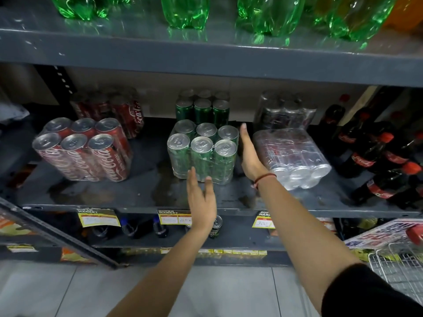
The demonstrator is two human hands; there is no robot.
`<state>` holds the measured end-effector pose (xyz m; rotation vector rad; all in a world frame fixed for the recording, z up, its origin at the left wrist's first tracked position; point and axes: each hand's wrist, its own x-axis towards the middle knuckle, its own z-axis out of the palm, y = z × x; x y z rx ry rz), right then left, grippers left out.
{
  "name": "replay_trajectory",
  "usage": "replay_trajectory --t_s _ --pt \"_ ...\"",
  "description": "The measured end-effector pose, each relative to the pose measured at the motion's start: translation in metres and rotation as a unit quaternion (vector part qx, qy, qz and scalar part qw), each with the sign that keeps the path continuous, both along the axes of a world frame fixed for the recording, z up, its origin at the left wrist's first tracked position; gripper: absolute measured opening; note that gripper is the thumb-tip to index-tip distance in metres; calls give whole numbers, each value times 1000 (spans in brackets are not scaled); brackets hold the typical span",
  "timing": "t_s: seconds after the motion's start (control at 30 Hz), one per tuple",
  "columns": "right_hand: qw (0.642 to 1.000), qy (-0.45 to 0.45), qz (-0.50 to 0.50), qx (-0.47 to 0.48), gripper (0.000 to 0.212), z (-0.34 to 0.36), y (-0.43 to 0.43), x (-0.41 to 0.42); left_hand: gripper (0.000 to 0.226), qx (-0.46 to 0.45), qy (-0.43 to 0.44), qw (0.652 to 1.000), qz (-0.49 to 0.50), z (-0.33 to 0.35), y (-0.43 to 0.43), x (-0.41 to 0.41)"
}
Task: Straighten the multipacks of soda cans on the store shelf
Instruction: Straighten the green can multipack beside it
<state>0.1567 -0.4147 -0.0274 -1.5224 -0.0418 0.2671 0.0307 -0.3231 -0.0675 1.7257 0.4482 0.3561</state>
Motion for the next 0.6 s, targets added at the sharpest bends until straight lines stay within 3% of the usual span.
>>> replay_trajectory --t_s 0.1,0.23,0.37,0.5,0.6 --pt "998 -17 -29 -44 92 6 5 2 68 -52 28 998 -33 7 -7 12" --pt "991 -62 -92 -73 62 -5 8 -22 80 -102 29 994 -23 9 4 25" --pt "973 -140 -163 -77 55 -23 26 -61 88 -206 3 978 -32 5 47 48" --pt "958 -181 -193 -114 52 -32 62 -117 56 -282 42 958 -33 15 81 65" --pt "961 -194 -164 -107 64 -37 81 -141 53 -286 56 956 -27 18 101 70"
